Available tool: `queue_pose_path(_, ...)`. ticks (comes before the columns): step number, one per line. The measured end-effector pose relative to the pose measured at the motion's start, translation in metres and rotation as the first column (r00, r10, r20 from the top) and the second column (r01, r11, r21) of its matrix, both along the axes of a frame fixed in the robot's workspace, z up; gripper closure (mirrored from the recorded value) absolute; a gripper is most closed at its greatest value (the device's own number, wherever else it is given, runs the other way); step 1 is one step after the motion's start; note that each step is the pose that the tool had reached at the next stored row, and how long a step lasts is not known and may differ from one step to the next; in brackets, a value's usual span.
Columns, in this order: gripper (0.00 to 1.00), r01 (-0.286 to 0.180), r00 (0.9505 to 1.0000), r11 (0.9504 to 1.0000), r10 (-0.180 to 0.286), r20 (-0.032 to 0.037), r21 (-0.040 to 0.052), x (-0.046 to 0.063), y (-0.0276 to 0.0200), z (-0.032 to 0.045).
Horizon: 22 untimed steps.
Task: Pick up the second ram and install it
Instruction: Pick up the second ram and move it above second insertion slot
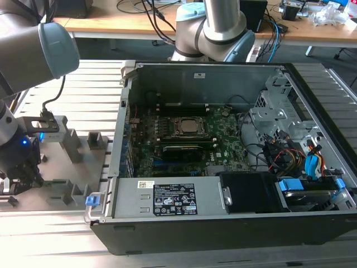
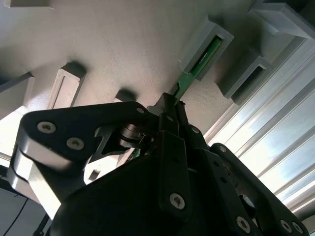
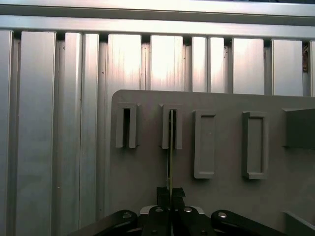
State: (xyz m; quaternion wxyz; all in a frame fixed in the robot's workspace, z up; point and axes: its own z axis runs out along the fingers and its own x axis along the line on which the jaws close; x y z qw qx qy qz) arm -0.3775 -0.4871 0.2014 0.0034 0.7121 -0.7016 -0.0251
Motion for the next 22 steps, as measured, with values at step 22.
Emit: queue_pose_path(22, 0.86, 0.0, 1.0, 1.0, 0.0, 0.0, 0.0, 0.0, 0.0, 0.0499)
